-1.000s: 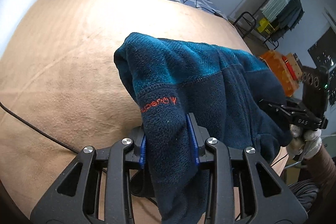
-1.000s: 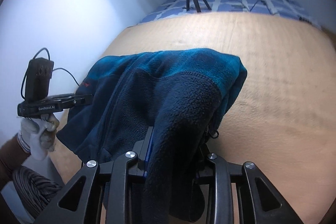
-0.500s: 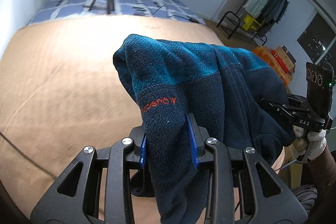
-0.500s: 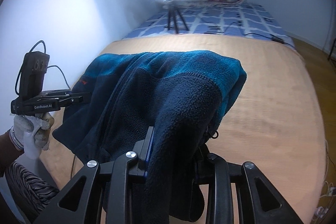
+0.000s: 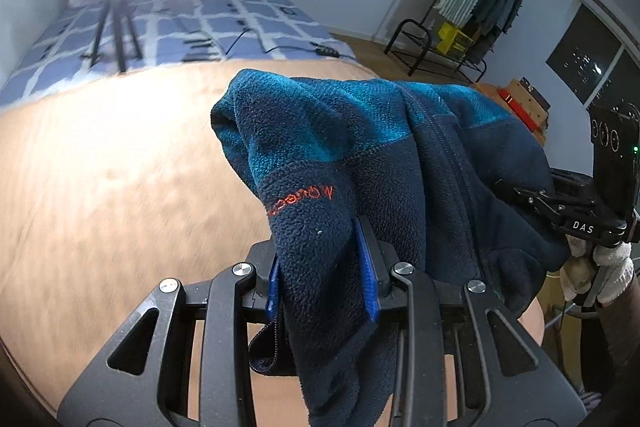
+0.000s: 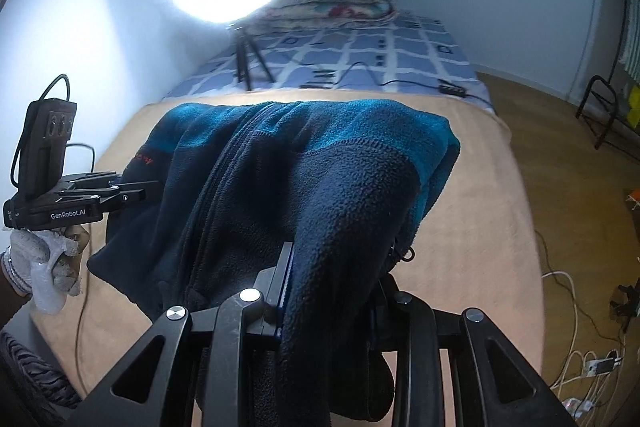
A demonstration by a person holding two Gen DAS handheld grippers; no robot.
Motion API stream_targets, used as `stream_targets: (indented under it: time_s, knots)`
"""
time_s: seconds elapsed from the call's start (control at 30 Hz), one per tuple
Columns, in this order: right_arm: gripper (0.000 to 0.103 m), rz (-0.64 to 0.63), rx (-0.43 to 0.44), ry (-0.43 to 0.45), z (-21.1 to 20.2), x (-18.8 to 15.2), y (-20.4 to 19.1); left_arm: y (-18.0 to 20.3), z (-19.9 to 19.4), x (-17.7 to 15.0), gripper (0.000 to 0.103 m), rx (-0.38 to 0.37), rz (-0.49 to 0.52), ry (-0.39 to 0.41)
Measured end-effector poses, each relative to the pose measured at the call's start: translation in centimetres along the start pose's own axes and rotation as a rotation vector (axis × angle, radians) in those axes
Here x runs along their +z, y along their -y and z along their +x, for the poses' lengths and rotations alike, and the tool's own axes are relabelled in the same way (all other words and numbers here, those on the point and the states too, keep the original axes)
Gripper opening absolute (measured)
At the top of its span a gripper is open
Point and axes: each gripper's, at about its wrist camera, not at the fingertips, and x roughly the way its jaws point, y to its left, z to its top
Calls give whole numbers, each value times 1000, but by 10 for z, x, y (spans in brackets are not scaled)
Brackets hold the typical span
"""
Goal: Fold large clothes
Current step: 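Lift the folded fleece bundle with both tools and carry it up the mattress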
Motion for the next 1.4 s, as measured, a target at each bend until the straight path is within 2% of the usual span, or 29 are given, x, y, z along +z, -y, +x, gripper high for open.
stream_targets:
  time_s: [0.33, 0.6, 0.87, 1.1, 1.4]
  knots:
    - [28, 94, 40, 57, 50, 45, 94, 2, 78, 74, 31, -8, 63, 30]
    - [27, 165, 65, 79, 91, 80, 149, -3, 128, 131, 30, -32, 53, 61]
    - [27, 189, 72, 100, 116, 117, 197, -7, 179, 174, 30, -53, 7, 73]
    - [27, 198, 32, 98, 142, 146, 237, -6, 223, 193, 30, -61, -22, 72]
    - [27, 198, 17, 49, 183, 152, 260, -18, 254, 186, 30, -26, -26, 38]
